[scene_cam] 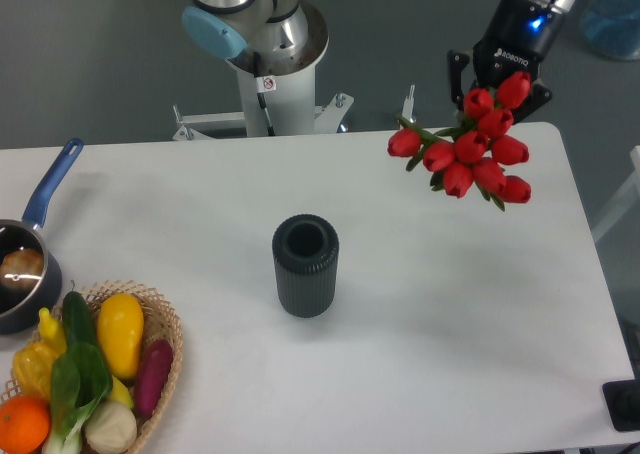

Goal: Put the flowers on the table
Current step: 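Tilt the tulip bouquet so the blooms swing down toward the table, then lower the tulips toward the table beside the black vase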

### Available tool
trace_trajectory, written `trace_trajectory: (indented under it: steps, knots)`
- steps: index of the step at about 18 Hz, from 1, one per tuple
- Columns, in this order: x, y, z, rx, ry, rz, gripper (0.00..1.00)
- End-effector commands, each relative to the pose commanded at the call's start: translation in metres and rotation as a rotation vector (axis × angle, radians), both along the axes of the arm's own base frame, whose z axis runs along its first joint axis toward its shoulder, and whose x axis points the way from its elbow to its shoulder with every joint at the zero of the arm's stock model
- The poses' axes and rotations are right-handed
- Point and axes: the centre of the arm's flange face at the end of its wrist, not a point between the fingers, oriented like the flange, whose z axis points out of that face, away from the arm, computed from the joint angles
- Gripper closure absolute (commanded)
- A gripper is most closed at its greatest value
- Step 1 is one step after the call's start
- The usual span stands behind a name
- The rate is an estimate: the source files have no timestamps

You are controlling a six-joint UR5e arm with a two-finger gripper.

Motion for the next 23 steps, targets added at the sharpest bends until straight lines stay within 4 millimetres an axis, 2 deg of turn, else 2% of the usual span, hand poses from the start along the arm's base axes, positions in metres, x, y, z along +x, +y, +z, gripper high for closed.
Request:
trace_trajectory:
  steps: [2, 4, 7, 12, 17, 23]
  knots:
    - [-0.002, 0.016, -0.008, -0.037, 0.013, 0.026, 0.68]
    - [-0.002, 0.025, -0.014, -0.052, 0.013, 0.019, 0.68]
    - [-0.005, 0.02, -0.018, -0.106, 0.028, 0.023, 0.68]
    - [-0.002, 0.015, -0.05, -0.17, -0.019, 0.022, 0.68]
    - [-0.001, 0.014, -0.064, -0.18, -0.045, 0.017, 0.68]
    - [-0.006, 0.016, -0.099, -0.198, -0.11, 0.007, 0.67]
